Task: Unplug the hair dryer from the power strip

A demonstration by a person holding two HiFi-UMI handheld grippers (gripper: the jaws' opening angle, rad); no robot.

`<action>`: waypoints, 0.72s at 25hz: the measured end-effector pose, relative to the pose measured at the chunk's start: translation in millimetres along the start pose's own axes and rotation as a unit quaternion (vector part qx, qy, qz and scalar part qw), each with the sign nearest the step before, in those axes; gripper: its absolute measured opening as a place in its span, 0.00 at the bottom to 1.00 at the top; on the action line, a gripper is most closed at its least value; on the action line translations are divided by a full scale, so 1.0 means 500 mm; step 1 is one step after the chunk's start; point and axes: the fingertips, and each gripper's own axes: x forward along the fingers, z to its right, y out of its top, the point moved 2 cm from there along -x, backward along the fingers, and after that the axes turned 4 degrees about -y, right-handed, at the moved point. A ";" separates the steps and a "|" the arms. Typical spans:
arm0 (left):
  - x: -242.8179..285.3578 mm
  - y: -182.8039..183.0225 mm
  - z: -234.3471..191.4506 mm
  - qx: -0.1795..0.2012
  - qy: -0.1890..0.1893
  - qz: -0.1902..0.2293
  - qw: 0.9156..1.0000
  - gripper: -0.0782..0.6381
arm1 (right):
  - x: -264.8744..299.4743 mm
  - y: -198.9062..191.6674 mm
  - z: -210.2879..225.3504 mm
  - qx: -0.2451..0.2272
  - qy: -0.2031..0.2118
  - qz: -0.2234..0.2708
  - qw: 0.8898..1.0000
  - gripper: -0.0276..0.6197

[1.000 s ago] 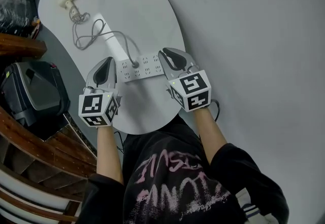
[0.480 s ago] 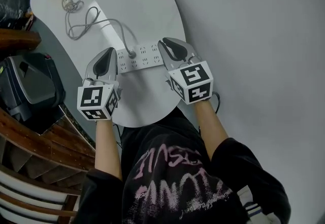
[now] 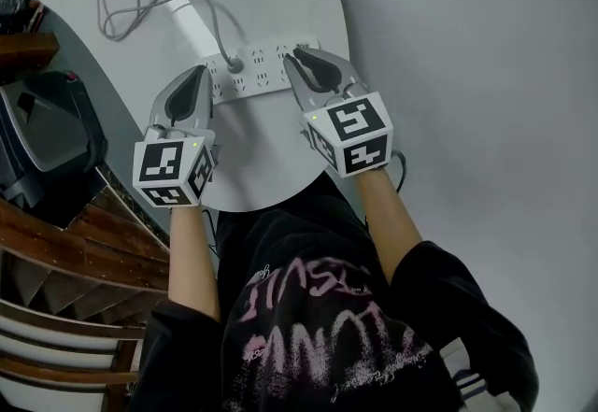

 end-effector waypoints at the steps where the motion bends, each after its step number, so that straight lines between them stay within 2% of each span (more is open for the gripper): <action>1: 0.002 -0.008 0.000 -0.002 -0.001 -0.002 1.000 0.11 | 0.003 -0.009 -0.002 0.000 0.000 -0.004 1.000 0.13; 7: 0.002 -0.038 0.000 -0.011 -0.011 -0.013 1.000 0.11 | 0.009 -0.040 -0.014 0.003 0.000 -0.020 1.000 0.14; 15: 0.003 -0.043 0.003 -0.014 -0.025 -0.016 0.999 0.11 | 0.018 -0.044 -0.021 -0.007 -0.001 -0.032 0.999 0.15; 18: 0.005 -0.046 0.007 -0.013 -0.029 -0.018 0.999 0.11 | 0.022 -0.046 -0.021 -0.011 -0.003 -0.039 0.999 0.18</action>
